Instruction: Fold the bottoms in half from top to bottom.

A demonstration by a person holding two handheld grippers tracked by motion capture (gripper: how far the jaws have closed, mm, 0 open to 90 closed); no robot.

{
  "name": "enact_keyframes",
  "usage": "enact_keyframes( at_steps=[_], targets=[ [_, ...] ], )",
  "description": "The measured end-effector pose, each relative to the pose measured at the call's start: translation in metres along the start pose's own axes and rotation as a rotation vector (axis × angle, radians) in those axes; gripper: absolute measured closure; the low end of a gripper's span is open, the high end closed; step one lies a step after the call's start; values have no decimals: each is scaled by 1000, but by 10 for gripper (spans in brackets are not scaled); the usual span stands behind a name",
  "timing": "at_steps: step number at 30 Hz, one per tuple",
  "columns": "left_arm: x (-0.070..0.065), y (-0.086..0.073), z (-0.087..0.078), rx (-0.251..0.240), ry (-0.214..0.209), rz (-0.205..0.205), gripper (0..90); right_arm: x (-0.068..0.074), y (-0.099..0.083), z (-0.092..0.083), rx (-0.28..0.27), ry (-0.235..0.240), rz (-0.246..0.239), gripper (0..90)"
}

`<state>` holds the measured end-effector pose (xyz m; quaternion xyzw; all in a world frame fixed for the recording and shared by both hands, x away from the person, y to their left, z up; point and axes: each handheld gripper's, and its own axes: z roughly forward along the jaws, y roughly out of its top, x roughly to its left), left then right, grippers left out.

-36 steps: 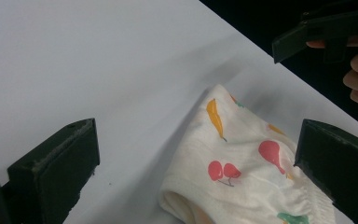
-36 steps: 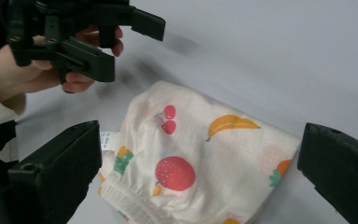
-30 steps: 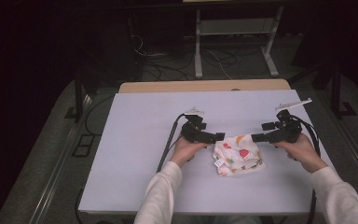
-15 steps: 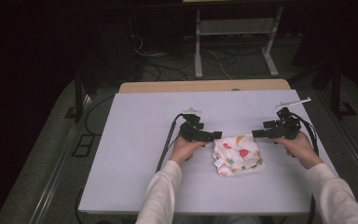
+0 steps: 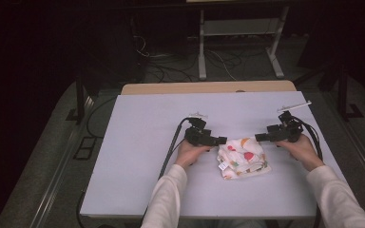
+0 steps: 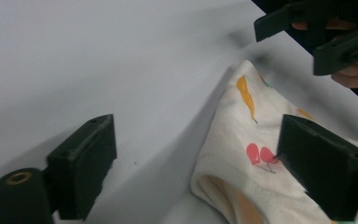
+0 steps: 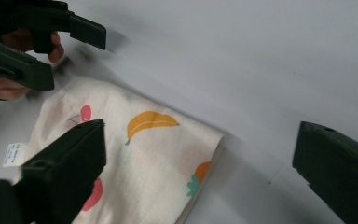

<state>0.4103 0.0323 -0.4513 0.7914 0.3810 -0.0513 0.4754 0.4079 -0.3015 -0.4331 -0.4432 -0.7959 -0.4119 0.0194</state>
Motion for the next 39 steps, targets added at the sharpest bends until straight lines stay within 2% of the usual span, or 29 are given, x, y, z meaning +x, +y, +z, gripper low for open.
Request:
enact_keyframes(
  at_steps=[3, 9, 13, 18, 20, 23, 25, 27, 30, 33, 39],
  targets=[
    [0, -1, 1, 18, -2, -3, 163, -1, -1, 2, 9, 3, -13, 143],
    [1, -2, 4, 31, -27, -12, 287, -3, -1, 8, 26, -5, -23, 217],
    [0, -3, 7, 40, -39, -10, 324, -4, -1, 12, 35, -16, -30, 321],
    [2, -4, 9, 46, -45, -27, 417, -5, -1, 18, 36, -27, -48, 429],
    [3, -5, 10, 54, -38, -36, 481, -5, -1, 20, 35, -32, -52, 453],
    [3, -5, 11, 65, -47, -34, 559, -5, -1, 24, 28, -31, -59, 480],
    [2, -5, 11, 61, -64, -33, 650, -4, -1, 27, 29, -29, -52, 485],
    [1, -4, 12, 68, -57, -38, 704, -2, 0, 29, 25, -26, -50, 537],
    [-1, -1, 13, 76, -43, -23, 765, 0, 1, 31, 36, -25, -54, 683],
    [-2, 1, 12, 69, -47, -23, 801, 2, 1, 32, 56, -15, -59, 829],
    [-4, 4, 5, 53, -42, 1, 812, 1, 3, 24, 20, 2, -16, 863]
  ],
)
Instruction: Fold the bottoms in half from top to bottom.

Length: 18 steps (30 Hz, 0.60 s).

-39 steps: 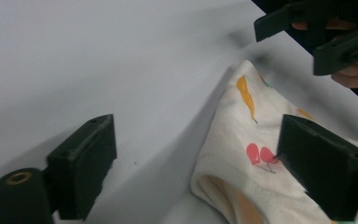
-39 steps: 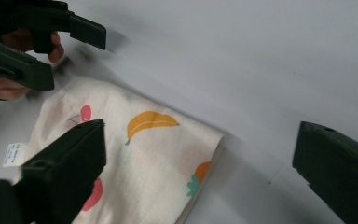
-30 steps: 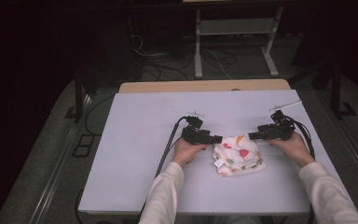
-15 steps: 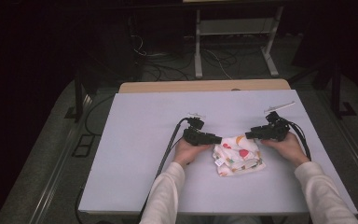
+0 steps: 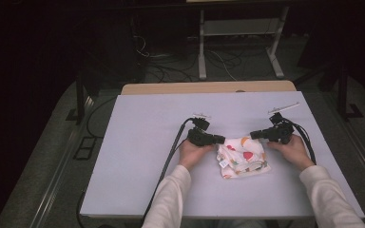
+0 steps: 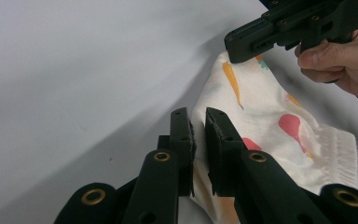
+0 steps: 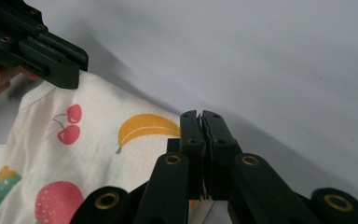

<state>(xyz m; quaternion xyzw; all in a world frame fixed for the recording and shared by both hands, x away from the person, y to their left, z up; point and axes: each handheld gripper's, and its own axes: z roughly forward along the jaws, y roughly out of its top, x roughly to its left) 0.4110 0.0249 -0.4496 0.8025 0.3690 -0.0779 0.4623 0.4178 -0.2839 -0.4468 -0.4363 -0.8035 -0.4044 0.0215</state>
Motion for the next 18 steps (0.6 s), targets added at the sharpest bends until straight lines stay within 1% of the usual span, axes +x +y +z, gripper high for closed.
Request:
enact_keyframes(
  at_steps=[4, 7, 11, 14, 18],
  targets=[
    [-1, 2, -5, -2, 9, 18, 814, 3, 2, -3, -10, 0, 17, 865],
    [-1, 2, -10, 1, 19, 30, 815, 7, 3, -3, -18, -6, 18, 865],
    [-1, 3, -19, 3, 37, 43, 815, 13, 7, 0, -29, -10, 14, 865],
    [0, 5, -27, 7, 50, 59, 815, 19, 9, 2, -40, -1, 13, 865],
    [2, 6, -37, 6, 67, 64, 815, 25, 12, 6, -40, 8, 17, 865]
  ],
)
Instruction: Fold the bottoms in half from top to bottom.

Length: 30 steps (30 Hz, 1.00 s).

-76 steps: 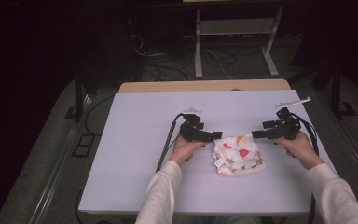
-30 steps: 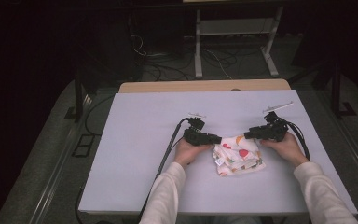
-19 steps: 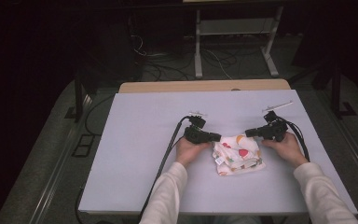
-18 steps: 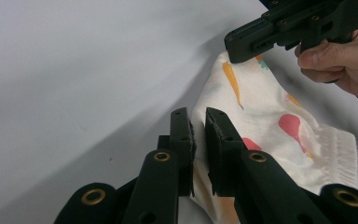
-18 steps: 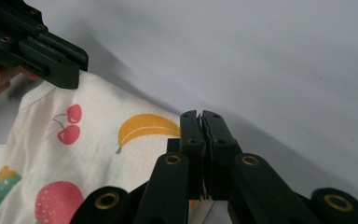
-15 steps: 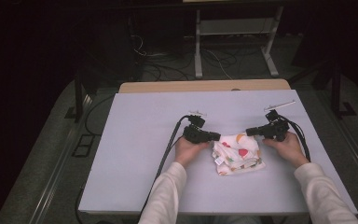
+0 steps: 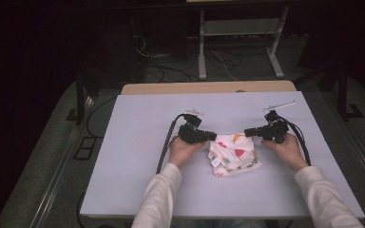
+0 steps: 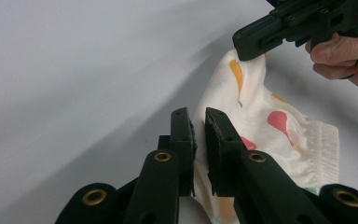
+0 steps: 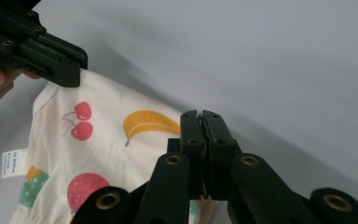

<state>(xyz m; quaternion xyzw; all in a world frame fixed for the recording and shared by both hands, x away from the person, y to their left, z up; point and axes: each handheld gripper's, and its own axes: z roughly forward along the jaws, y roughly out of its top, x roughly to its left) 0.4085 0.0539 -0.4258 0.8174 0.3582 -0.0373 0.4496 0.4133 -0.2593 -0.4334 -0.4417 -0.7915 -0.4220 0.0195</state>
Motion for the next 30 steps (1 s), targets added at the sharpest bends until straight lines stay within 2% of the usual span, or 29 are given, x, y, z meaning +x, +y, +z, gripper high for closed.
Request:
enact_keyframes(
  at_steps=[4, 7, 12, 17, 21, 27, 30],
  targets=[
    [5, 0, -8, 2, 12, 0, 815, 7, 4, 5, 1, 1, 3, 865],
    [8, 1, -12, 10, 26, 17, 815, 11, 8, 10, 4, -7, -4, 865],
    [19, 2, -19, 25, 33, 25, 816, 18, 16, 19, 2, -18, 0, 865],
    [33, 0, -26, 15, 28, 24, 815, 22, 19, 28, -7, -8, 33, 865],
    [39, 2, -27, 42, 31, 49, 816, 25, 22, 34, -12, -20, 42, 865],
    [52, 11, -24, 54, 34, 69, 816, 26, 27, 40, -21, -47, 52, 865],
    [60, 13, -21, 32, 37, 58, 816, 24, 29, 43, -38, -61, 56, 865]
  ],
)
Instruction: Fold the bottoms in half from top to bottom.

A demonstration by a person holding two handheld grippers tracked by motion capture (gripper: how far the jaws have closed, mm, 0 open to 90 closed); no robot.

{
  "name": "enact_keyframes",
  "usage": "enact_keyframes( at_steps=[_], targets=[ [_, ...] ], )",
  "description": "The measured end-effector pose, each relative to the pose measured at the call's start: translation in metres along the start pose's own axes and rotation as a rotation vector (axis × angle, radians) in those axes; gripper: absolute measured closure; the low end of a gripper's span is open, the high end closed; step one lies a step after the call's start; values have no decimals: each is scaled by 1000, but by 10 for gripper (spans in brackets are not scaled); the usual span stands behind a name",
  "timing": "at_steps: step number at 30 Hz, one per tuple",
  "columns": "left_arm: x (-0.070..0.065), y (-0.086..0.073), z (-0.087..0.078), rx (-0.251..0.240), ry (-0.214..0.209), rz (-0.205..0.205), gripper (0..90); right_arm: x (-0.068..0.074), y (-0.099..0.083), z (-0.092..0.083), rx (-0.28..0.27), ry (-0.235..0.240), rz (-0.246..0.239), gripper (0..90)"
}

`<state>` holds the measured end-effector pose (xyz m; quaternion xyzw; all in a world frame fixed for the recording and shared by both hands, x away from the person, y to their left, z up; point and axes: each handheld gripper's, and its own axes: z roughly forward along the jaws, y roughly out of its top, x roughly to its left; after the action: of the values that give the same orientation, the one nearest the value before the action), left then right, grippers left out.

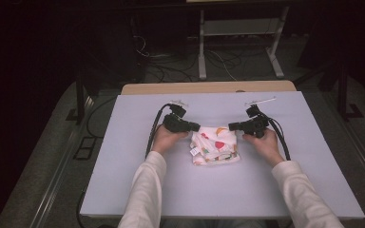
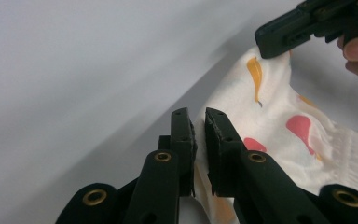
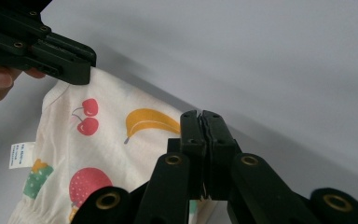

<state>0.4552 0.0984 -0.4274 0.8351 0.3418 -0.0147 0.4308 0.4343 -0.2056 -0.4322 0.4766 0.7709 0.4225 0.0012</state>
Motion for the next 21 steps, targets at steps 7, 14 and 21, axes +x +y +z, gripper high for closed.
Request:
enact_keyframes(
  at_steps=[7, 14, 21],
  targets=[
    [9, -1, 8, -28, 16, -32, 816, -6, 3, 11, -34, -51, -2, 865],
    [10, -2, 13, -51, 55, -48, 815, -10, 4, 16, -58, -67, -8, 865],
    [12, -3, 14, -56, 74, -58, 811, -11, 4, 19, -73, -72, -8, 865]
  ],
)
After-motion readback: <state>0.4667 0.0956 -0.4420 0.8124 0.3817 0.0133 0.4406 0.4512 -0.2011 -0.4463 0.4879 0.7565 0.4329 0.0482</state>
